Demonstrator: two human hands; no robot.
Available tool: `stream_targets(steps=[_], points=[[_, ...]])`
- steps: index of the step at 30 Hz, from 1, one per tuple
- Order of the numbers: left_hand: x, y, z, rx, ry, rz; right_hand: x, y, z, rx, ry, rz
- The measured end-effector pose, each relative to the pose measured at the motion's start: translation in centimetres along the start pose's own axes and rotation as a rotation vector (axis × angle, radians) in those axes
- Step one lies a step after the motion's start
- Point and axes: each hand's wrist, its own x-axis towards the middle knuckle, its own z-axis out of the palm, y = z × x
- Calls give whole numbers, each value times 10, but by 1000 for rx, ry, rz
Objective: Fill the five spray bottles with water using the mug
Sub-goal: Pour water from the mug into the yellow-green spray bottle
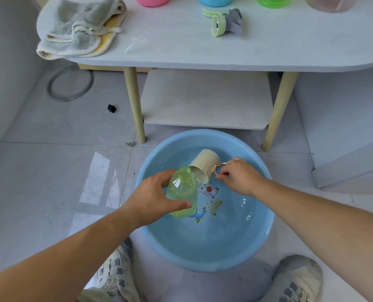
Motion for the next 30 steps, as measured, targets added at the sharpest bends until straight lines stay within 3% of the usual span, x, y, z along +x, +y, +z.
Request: stream_targets(steps=[7, 13, 17, 30], points=[[-4, 3, -4, -36, 20, 19, -3, -12, -1, 49, -9, 60], [-12, 12, -13, -28, 41, 52, -16, -28, -42, 327, 144, 154], [-15, 24, -23, -16, 50, 70, -32, -40, -91, 367, 206, 157], [-40, 86, -38, -3, 113, 194, -140, -110, -206, 370, 516, -51]])
